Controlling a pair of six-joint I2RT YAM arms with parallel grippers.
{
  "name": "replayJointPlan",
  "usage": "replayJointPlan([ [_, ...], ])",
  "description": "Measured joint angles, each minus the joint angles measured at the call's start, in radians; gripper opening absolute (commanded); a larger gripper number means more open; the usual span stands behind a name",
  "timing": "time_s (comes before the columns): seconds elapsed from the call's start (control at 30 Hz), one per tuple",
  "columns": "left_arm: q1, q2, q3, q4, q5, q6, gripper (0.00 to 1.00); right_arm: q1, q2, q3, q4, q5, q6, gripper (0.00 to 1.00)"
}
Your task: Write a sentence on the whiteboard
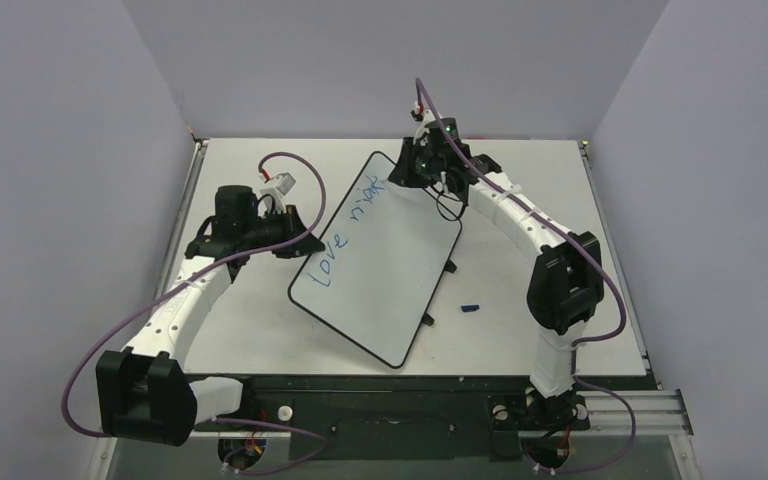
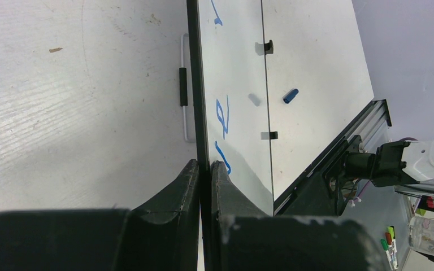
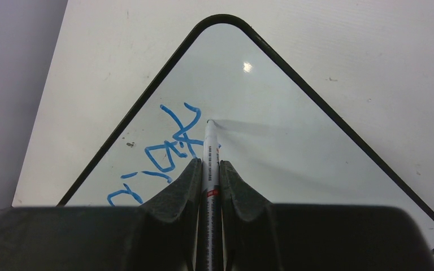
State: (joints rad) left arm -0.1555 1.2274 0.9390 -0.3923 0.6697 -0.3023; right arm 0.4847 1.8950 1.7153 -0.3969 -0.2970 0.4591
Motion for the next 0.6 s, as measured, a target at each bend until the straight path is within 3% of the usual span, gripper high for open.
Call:
replayJointPlan([
  [0.6, 0.000, 0.000, 0.000, -0.005, -0.004, 0.001, 0.00, -0.004, 0.055, 0.071, -0.002, 0.002, 0.003, 0.00],
])
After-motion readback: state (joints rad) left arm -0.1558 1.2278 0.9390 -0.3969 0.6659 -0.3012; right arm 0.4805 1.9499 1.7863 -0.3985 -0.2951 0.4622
